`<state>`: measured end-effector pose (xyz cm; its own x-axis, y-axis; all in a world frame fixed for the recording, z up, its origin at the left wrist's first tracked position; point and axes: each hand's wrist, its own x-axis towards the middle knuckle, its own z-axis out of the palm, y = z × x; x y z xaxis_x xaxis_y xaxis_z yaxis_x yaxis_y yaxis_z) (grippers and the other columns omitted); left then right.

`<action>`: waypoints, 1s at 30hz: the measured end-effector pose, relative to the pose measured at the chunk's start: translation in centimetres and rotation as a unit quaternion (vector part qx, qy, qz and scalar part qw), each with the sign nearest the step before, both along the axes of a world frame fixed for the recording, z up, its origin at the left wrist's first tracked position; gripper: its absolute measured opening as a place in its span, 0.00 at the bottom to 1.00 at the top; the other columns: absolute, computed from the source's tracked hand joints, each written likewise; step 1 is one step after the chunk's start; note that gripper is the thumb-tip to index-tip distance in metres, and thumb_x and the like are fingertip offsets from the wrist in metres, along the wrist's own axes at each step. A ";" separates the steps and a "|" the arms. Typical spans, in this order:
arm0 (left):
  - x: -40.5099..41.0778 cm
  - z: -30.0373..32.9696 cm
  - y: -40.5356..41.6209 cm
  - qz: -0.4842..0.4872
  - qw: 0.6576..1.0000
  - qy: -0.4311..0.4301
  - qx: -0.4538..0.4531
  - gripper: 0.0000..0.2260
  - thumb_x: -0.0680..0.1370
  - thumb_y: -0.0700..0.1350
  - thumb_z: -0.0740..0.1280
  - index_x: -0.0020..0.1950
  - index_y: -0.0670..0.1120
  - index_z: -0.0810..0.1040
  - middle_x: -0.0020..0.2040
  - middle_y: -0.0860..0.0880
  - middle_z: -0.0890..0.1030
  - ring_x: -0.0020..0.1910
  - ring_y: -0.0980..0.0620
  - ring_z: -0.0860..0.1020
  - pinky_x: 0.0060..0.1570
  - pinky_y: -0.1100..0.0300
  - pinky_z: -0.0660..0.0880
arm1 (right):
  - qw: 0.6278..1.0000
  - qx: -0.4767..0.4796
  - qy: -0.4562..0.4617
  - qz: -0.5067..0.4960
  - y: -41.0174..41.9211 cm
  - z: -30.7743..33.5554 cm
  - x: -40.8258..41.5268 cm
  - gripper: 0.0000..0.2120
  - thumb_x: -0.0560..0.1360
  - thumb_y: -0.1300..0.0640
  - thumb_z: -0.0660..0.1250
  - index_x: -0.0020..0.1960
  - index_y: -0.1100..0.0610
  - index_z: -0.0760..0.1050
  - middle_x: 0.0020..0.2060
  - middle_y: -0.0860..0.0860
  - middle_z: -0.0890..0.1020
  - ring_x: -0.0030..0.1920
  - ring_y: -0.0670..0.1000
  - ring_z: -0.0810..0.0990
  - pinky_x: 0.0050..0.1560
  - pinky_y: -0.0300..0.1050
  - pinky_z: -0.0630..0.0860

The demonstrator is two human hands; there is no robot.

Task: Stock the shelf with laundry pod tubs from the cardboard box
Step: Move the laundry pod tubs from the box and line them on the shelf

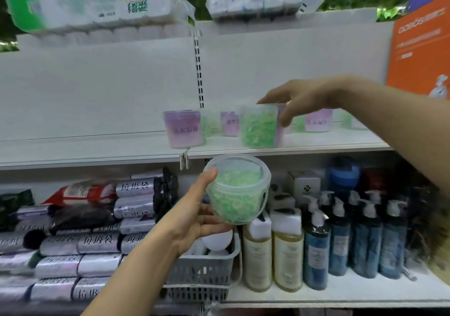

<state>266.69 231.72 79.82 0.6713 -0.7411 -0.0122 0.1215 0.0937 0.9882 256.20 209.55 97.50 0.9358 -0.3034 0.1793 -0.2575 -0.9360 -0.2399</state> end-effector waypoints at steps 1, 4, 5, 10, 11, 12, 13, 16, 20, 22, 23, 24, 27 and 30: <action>0.1 0.0 0.2 0.000 1.000 0.003 -0.002 0.34 0.64 0.64 0.68 0.65 0.48 0.71 0.45 0.36 0.77 0.40 0.41 0.83 0.43 0.50 0.81 | 1.000 -0.021 -0.022 0.005 -0.2 -0.3 0.1 0.27 0.69 0.64 0.70 0.65 0.47 0.75 0.59 0.44 0.79 0.59 0.49 0.76 0.64 0.47 0.71; 0.0 -0.2 0.3 0.001 1.000 0.010 -0.006 0.32 0.64 0.64 0.67 0.63 0.48 0.72 0.41 0.38 0.78 0.38 0.42 0.83 0.42 0.50 0.81 | 0.991 -0.041 -0.119 0.033 0.3 -1.3 1.9 0.16 0.66 0.58 0.74 0.54 0.52 0.81 0.48 0.49 0.84 0.50 0.50 0.80 0.53 0.48 0.75; 0.0 -0.2 0.3 0.002 1.000 0.009 -0.006 0.31 0.65 0.64 0.67 0.63 0.48 0.73 0.39 0.39 0.79 0.37 0.43 0.83 0.42 0.50 0.81 | 0.987 -0.051 -0.152 0.030 0.9 -1.6 2.8 0.14 0.65 0.55 0.75 0.50 0.53 0.82 0.45 0.50 0.84 0.46 0.51 0.80 0.48 0.46 0.76; -0.4 0.0 0.2 0.002 1.000 0.003 -0.012 0.24 0.66 0.64 0.66 0.56 0.51 0.74 0.29 0.45 0.81 0.35 0.45 0.83 0.44 0.49 0.82 | 0.964 -0.137 -0.227 -0.019 2.9 -2.9 6.7 0.13 0.65 0.49 0.74 0.42 0.58 0.81 0.37 0.54 0.82 0.39 0.55 0.78 0.34 0.43 0.70; -0.5 0.1 0.2 0.003 1.000 0.001 -0.010 0.24 0.66 0.63 0.66 0.55 0.51 0.74 0.31 0.44 0.81 0.36 0.44 0.83 0.44 0.49 0.82 | 0.962 -0.144 -0.230 -0.026 2.9 -3.0 6.9 0.13 0.66 0.49 0.73 0.41 0.58 0.80 0.37 0.54 0.82 0.38 0.55 0.77 0.32 0.42 0.68; -0.6 0.1 0.2 0.005 1.000 -0.001 -0.008 0.23 0.67 0.63 0.66 0.55 0.51 0.74 0.33 0.43 0.81 0.36 0.44 0.83 0.45 0.49 0.82 | 0.962 -0.145 -0.229 -0.030 2.8 -3.1 7.0 0.13 0.66 0.48 0.72 0.41 0.58 0.80 0.37 0.54 0.81 0.38 0.55 0.77 0.31 0.41 0.68; -0.8 0.2 0.1 0.007 1.000 -0.001 -0.007 0.22 0.68 0.63 0.66 0.54 0.51 0.74 0.35 0.42 0.80 0.36 0.44 0.83 0.45 0.48 0.81 | 0.965 -0.138 -0.222 -0.027 2.7 -3.0 6.9 0.13 0.67 0.46 0.71 0.42 0.57 0.80 0.38 0.53 0.81 0.40 0.54 0.78 0.33 0.41 0.69; -1.5 0.4 -0.1 0.009 1.000 0.000 -0.004 0.19 0.69 0.63 0.65 0.52 0.51 0.74 0.37 0.41 0.79 0.36 0.43 0.83 0.45 0.48 0.82 | 0.979 -0.119 -0.163 0.017 2.0 -3.1 5.7 0.21 0.73 0.43 0.67 0.58 0.55 0.78 0.58 0.56 0.79 0.59 0.55 0.75 0.58 0.49 0.73; -2.7 0.8 -0.5 -0.012 1.000 -0.001 0.010 0.22 0.69 0.64 0.65 0.56 0.51 0.74 0.44 0.37 0.78 0.41 0.41 0.82 0.44 0.49 0.82 | 0.965 -0.123 -0.217 0.077 1.6 -4.4 1.3 0.23 0.77 0.47 0.63 0.70 0.52 0.69 0.70 0.53 0.67 0.69 0.52 0.61 0.69 0.43 0.58; -3.3 1.4 -1.0 -0.025 1.000 -0.008 0.015 0.24 0.70 0.64 0.64 0.60 0.50 0.74 0.44 0.37 0.78 0.40 0.41 0.82 0.45 0.49 0.81 | 0.951 -0.084 -0.275 0.116 1.5 -5.1 -1.5 0.15 0.78 0.49 0.62 0.62 0.53 0.77 0.63 0.51 0.74 0.62 0.44 0.67 0.60 0.35 0.61; -3.7 1.9 -1.4 -0.028 0.999 -0.009 0.013 0.27 0.70 0.64 0.65 0.62 0.50 0.73 0.45 0.37 0.78 0.40 0.41 0.82 0.45 0.49 0.81 | 0.947 -0.049 -0.288 0.135 1.5 -5.4 -2.9 0.14 0.78 0.48 0.62 0.58 0.53 0.80 0.61 0.49 0.76 0.59 0.41 0.69 0.57 0.34 0.64; -3.9 2.5 -1.9 -0.030 0.999 -0.011 0.010 0.29 0.69 0.65 0.65 0.65 0.50 0.72 0.48 0.36 0.78 0.41 0.40 0.83 0.44 0.49 0.81 | 0.945 -0.012 -0.289 0.150 1.5 -5.6 -4.5 0.14 0.78 0.46 0.62 0.55 0.51 0.81 0.60 0.46 0.77 0.58 0.40 0.72 0.56 0.36 0.66; -4.2 4.8 -4.1 -0.039 0.999 -0.010 -0.007 0.34 0.69 0.66 0.66 0.69 0.49 0.69 0.55 0.33 0.77 0.44 0.38 0.83 0.41 0.49 0.81 | 0.953 0.023 -0.248 0.174 1.3 -6.0 -8.5 0.19 0.69 0.36 0.65 0.55 0.42 0.80 0.62 0.39 0.75 0.62 0.36 0.70 0.59 0.33 0.66; -5.0 7.6 -6.7 -0.040 0.999 0.013 -0.016 0.31 0.72 0.66 0.64 0.66 0.45 0.73 0.55 0.35 0.77 0.47 0.38 0.82 0.38 0.49 0.81 | 0.959 -0.046 -0.237 0.150 0.1 -6.4 -10.3 0.22 0.67 0.41 0.72 0.61 0.40 0.76 0.63 0.37 0.74 0.65 0.37 0.67 0.63 0.33 0.65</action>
<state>261.73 224.97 87.44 0.6093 -0.7929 -0.0054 0.1560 0.1133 0.9812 245.88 209.65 91.12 0.7854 0.0042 0.6190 0.1436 -0.9740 -0.1755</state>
